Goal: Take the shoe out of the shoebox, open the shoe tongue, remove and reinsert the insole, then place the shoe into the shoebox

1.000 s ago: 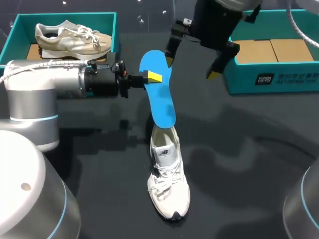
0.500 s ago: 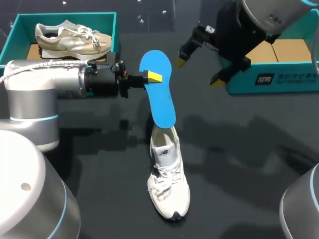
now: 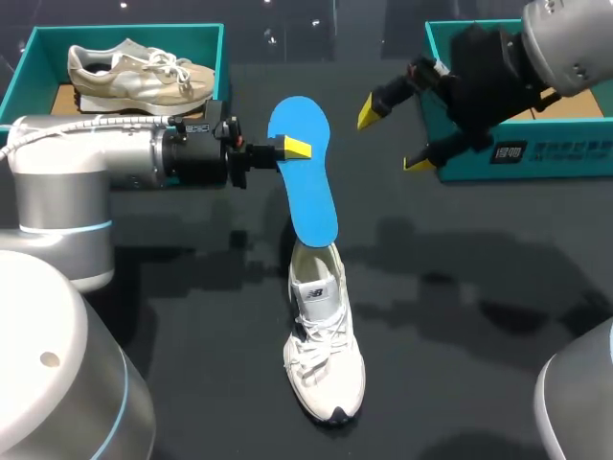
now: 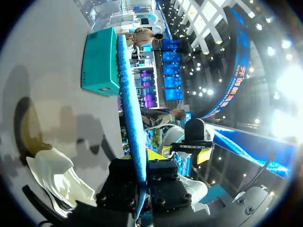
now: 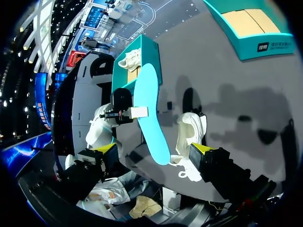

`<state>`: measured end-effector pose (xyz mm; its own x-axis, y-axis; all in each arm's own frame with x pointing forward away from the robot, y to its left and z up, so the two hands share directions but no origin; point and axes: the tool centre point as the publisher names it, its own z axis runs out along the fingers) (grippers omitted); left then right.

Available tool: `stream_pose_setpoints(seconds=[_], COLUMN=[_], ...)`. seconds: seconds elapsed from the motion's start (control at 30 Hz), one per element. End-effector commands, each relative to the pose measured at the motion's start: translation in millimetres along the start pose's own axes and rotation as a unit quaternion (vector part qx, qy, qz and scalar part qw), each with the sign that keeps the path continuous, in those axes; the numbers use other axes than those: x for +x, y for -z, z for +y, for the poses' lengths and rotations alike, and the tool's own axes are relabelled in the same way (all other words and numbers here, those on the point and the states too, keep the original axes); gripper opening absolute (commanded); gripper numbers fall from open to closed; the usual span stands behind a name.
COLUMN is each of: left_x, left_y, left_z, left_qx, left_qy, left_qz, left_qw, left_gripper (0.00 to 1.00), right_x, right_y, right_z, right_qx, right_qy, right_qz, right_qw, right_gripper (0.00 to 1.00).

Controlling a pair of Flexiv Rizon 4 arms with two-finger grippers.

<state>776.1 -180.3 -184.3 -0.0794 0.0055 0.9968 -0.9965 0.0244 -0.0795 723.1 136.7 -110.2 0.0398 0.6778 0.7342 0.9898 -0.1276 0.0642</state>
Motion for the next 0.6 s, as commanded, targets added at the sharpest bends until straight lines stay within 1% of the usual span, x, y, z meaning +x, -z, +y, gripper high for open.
stream_pose_setpoints(seconds=[0.03, 0.23, 0.6], left_x=[-0.8, -0.8, -0.8], left_y=[-1, -1, -1], left_z=[0, 0, 0], left_qx=[0.0, 0.0, 0.0], left_qy=[0.0, 0.0, 0.0], left_qz=[0.0, 0.0, 0.0], left_qw=[1.0, 1.0, 1.0], left_gripper=[0.0, 0.0, 0.0], right_x=[-9.5, -18.4, -21.2], right_y=[-5, -9, -14], right_z=[-4.5, -7.6, -6.4], right_qx=[-0.008, -0.017, -0.016], right_qy=[-0.001, -0.004, -0.007], right_qz=[0.17, 0.205, 0.222], right_qw=[0.985, 0.979, 0.975], right_gripper=[1.0, 1.0, 1.0])
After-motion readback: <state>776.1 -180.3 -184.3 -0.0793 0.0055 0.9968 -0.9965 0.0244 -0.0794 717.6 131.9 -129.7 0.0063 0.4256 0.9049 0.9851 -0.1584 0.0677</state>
